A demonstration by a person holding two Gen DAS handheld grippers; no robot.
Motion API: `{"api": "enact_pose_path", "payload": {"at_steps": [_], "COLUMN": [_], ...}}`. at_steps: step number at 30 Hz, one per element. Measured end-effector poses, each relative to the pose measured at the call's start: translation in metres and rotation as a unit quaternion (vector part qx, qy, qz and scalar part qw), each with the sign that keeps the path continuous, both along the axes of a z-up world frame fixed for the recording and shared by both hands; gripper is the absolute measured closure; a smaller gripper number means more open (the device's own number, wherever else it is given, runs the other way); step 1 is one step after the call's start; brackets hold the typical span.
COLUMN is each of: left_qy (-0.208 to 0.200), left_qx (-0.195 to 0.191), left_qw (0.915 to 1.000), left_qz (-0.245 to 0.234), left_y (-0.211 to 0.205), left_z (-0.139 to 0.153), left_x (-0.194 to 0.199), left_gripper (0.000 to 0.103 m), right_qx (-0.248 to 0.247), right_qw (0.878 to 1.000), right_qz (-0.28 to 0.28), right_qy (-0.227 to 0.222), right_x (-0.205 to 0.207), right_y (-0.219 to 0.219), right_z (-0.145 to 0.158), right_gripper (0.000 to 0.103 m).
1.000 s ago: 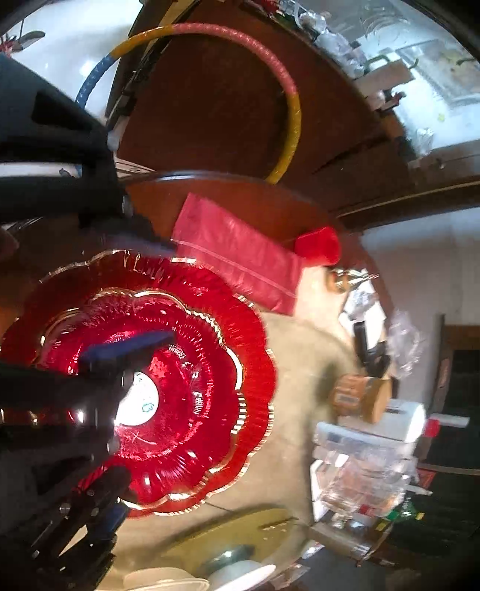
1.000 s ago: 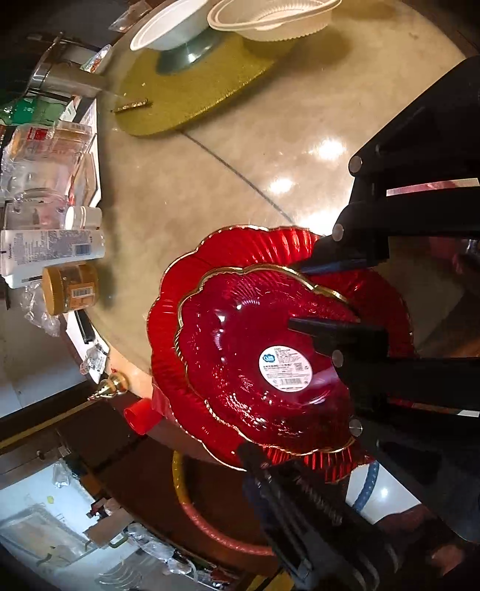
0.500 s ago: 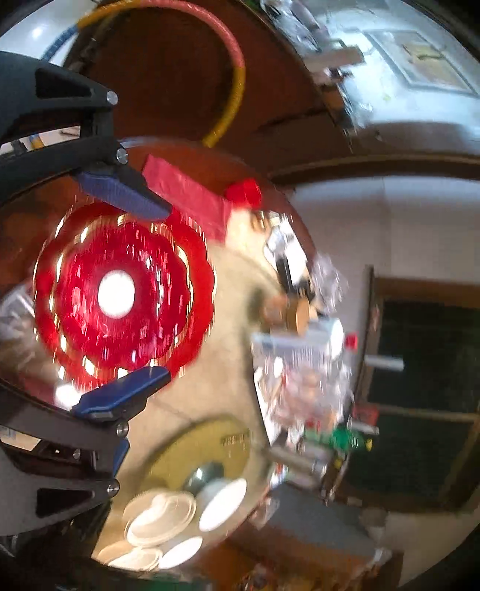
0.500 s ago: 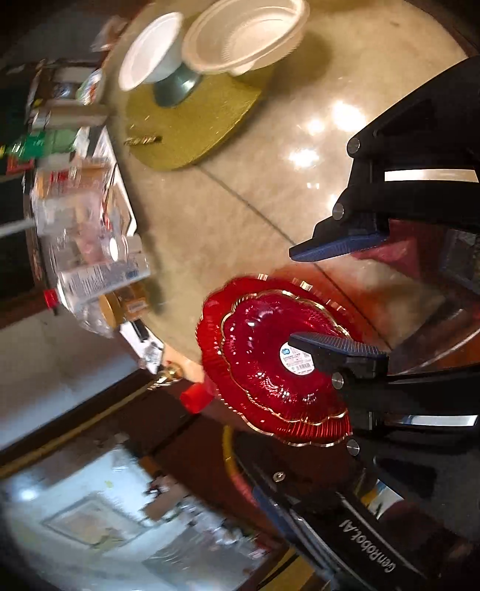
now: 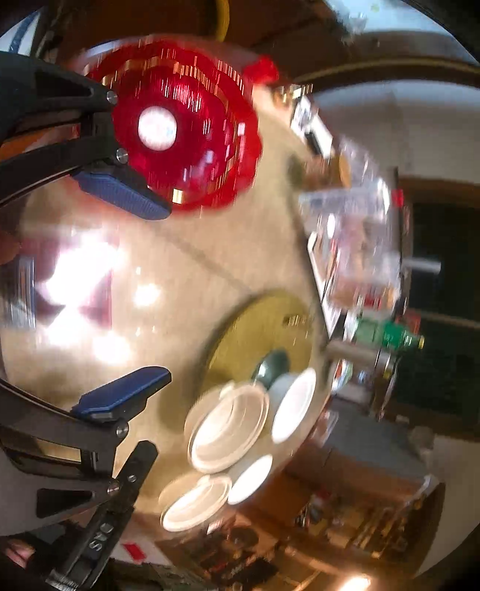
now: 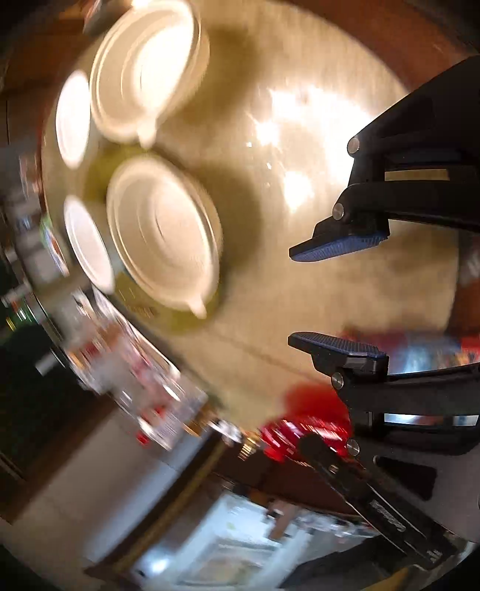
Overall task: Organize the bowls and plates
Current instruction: 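Move the right gripper to the large cream bowl and grasp its rim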
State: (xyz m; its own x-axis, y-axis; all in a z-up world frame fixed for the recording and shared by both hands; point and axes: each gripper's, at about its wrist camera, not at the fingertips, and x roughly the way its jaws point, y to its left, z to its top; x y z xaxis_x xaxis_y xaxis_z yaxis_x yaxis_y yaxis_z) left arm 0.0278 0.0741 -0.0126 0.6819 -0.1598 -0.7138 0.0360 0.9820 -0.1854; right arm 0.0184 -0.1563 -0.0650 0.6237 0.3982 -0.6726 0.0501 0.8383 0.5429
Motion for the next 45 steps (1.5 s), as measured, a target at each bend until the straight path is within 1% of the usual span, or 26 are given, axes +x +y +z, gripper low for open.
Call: {"api": "enact_pose_path", "payload": {"at_steps": [1,2,5,8,10,11,14,18,21,24,30,35,39,42,45], "left_qy": [0.0,0.004,0.01,0.022,0.028,0.033,0.04,0.051,0.052,0.056,0.083,0.109,0.12,0.13,0.136], "left_qx": [-0.01,-0.01,0.006,0.021,0.042,0.052,0.061,0.063,0.053,0.049,0.039,0.029,0.026,0.023,0.029], "left_qw": [0.9998,0.9995,0.9992,0.9988,0.9982,0.9975,0.9967,0.9959,0.9963,0.9964,0.9954,0.9927,0.9918,0.9908,0.9899], "left_qz": [-0.019,-0.028,-0.038,-0.04,-0.033,-0.033,-0.035,-0.041,-0.045,-0.041,-0.03,-0.042,-0.036,-0.032,-0.029], "left_y": [-0.007,-0.014,-0.03,-0.041,-0.047,-0.051,-0.059,-0.071,-0.079,-0.086,-0.096,-0.109,-0.115,-0.119,-0.122], "left_z": [-0.001,-0.003,-0.006,-0.007,-0.009,-0.009,-0.011,-0.01,-0.006,-0.005,-0.014,-0.025,-0.032,-0.037,-0.043], "left_x": [0.001,0.002,0.009,0.023,0.032,0.038,0.049,0.066,0.079,0.093,0.121,0.136,0.143,0.147,0.149], "left_gripper": [0.021,0.021,0.021,0.021,0.021,0.021,0.021,0.021,0.021,0.021,0.021,0.021,0.021,0.021,0.022], "right_qx": [-0.002,-0.003,-0.001,0.018,0.027,0.045,0.061,0.076,0.085,0.084,0.081,0.076,0.048,0.036,0.026], "right_qw": [1.0,1.0,0.999,0.999,0.999,0.998,0.996,0.994,0.993,0.992,0.991,0.99,0.991,0.991,0.991], "right_qz": [-0.011,-0.017,-0.036,-0.041,-0.039,-0.035,-0.039,-0.05,-0.055,-0.062,-0.078,-0.087,-0.095,-0.101,-0.102], "right_qy": [0.0,0.001,0.002,0.011,0.026,0.031,0.045,0.057,0.062,0.067,0.078,0.082,0.085,0.086,0.087], "right_x": [-0.001,-0.002,0.002,0.015,0.023,0.028,0.034,0.047,0.058,0.067,0.079,0.086,0.092,0.096,0.098], "right_y": [-0.007,-0.011,-0.029,-0.039,-0.043,-0.046,-0.053,-0.061,-0.063,-0.067,-0.075,-0.076,-0.074,-0.074,-0.072], "right_z": [-0.001,0.0,0.001,-0.001,-0.004,-0.005,-0.01,-0.012,-0.011,-0.012,-0.016,-0.017,-0.016,-0.017,-0.019], "right_gripper": [0.063,0.063,0.063,0.062,0.062,0.062,0.062,0.062,0.062,0.062,0.062,0.062,0.062,0.062,0.062]}}
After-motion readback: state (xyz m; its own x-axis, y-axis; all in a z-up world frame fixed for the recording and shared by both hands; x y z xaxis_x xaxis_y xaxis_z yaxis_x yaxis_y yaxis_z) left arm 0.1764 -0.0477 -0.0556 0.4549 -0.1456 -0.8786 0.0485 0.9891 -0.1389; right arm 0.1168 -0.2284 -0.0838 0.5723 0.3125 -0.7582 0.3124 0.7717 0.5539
